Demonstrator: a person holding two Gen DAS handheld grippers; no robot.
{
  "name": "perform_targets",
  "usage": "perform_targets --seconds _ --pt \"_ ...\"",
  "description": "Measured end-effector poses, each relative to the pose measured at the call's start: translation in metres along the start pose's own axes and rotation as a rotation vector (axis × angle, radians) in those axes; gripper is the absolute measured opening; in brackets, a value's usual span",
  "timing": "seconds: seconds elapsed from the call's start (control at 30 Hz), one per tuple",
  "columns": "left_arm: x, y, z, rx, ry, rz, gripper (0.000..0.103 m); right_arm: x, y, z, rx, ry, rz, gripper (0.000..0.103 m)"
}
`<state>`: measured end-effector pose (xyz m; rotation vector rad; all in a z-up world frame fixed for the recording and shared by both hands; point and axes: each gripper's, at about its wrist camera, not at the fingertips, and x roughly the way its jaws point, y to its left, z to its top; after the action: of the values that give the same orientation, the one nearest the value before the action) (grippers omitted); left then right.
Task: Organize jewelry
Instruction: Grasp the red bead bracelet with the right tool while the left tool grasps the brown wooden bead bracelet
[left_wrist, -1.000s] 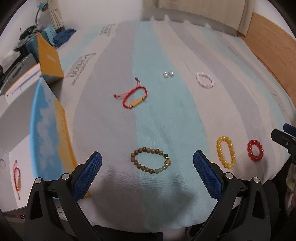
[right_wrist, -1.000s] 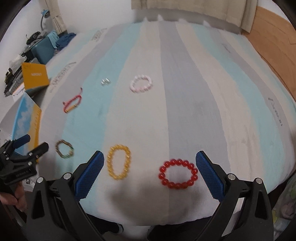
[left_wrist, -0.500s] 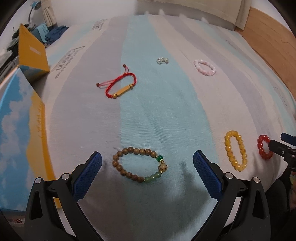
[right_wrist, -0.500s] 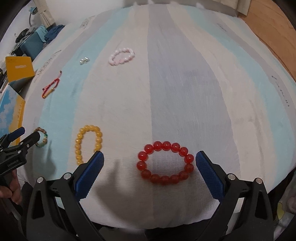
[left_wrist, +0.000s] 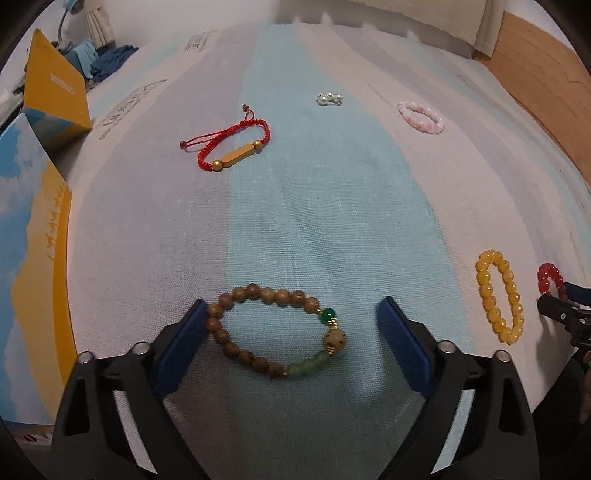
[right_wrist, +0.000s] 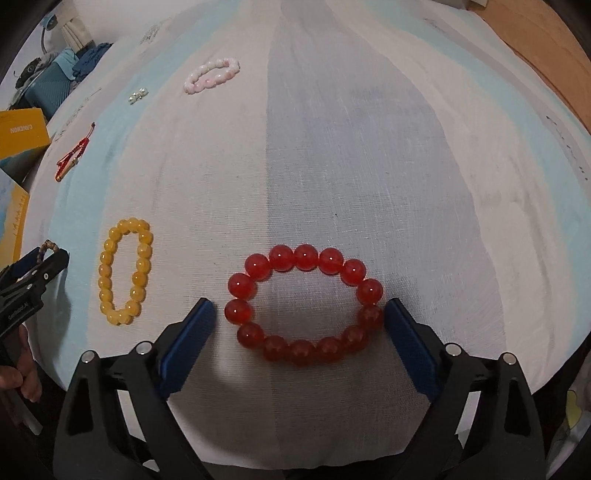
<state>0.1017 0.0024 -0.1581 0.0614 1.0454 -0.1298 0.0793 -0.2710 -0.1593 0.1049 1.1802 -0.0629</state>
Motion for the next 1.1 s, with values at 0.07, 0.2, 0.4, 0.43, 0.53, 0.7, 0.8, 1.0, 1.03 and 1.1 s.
perform_targets --seconds 0.07,0.2,0.4,0.43,0.53,0.7,0.8,1.0,1.03,1.1 --pt "-0.001 0.002 0.0 -0.007 0.001 -0.008 0.077 0.0 -0.002 -0.001 0.002 -0.004 0.005 0.081" --pt "-0.004 0.005 0.0 -0.01 0.008 -0.016 0.06 -0.003 -0.009 -0.004 0.013 -0.006 0.011 0.069" --pt "-0.007 0.004 0.0 -0.009 0.024 -0.011 0.035 -0.006 -0.014 -0.001 0.021 -0.001 0.024 0.047" --pt "-0.007 0.004 0.0 -0.01 0.03 -0.018 0.029 -0.007 -0.014 -0.001 0.02 -0.002 0.025 0.041" --pt "-0.008 0.003 0.001 -0.013 0.051 -0.044 0.008 -0.009 -0.018 0.0 0.026 -0.002 0.029 0.03" --pt "-0.01 0.003 0.002 -0.014 0.062 -0.061 0.007 -0.013 -0.02 0.001 0.04 -0.012 0.045 0.023" --pt "-0.013 0.003 0.002 -0.021 0.058 -0.069 0.007 -0.018 -0.021 0.002 0.044 -0.024 0.057 0.013" --pt "-0.021 0.0 0.007 -0.013 0.048 -0.062 0.007 -0.027 -0.024 0.004 0.046 -0.038 0.063 0.013" --pt "-0.022 -0.001 0.008 -0.013 0.047 -0.063 0.007 -0.029 -0.024 0.004 0.047 -0.042 0.065 0.013" --pt "-0.025 -0.002 0.009 -0.011 0.044 -0.064 0.007 -0.032 -0.026 0.002 0.048 -0.048 0.074 0.013"
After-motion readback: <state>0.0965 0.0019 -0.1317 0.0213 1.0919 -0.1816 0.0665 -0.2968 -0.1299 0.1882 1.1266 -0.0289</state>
